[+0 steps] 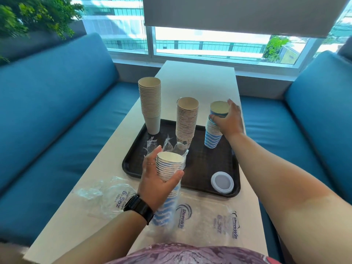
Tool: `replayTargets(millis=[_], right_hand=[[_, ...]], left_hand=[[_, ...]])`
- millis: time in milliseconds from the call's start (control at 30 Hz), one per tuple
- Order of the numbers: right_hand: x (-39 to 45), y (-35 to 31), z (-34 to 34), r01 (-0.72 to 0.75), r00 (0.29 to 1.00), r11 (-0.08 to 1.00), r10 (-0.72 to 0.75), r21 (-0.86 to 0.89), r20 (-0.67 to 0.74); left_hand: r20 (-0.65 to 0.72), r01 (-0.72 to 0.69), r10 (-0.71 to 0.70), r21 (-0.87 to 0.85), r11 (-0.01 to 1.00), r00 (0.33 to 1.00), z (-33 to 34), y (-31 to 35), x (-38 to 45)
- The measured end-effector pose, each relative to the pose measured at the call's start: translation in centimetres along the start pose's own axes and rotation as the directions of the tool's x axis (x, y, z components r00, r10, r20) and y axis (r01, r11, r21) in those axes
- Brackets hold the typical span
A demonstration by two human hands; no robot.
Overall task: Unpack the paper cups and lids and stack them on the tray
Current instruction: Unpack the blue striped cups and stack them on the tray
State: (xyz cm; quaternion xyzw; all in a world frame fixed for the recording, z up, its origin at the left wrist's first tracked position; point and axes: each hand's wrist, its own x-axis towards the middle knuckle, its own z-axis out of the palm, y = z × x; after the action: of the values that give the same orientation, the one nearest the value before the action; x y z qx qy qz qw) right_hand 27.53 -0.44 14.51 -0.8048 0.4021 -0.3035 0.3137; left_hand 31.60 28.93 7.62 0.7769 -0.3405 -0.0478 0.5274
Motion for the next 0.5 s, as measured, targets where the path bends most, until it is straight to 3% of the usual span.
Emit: replayTargets(millis=[167,333,500], right_hand=[[-1.0,1.6,1.3,-0.062,0.992,0.997,0.067,-0.051,0.104],[-1.3,2.7,1.5,-0.043,0.982,0.974,0.082,-0.221,0.172],[-1.5,2.2,0.8,-0.022,0.993,0.977,0.045,-0.210,0.107]], left_hand=[[0.001,0.001,-0.001,0.007,1.000,1.000,-0.1,-0.1,0.1],[0.011,0.001,-0.001,0.007,1.000,1.000,-0.2,-0.1,0.1],[0.007,0.017,-0.017,0.005,1.000,1.000,-0.3,0.1,0.2]])
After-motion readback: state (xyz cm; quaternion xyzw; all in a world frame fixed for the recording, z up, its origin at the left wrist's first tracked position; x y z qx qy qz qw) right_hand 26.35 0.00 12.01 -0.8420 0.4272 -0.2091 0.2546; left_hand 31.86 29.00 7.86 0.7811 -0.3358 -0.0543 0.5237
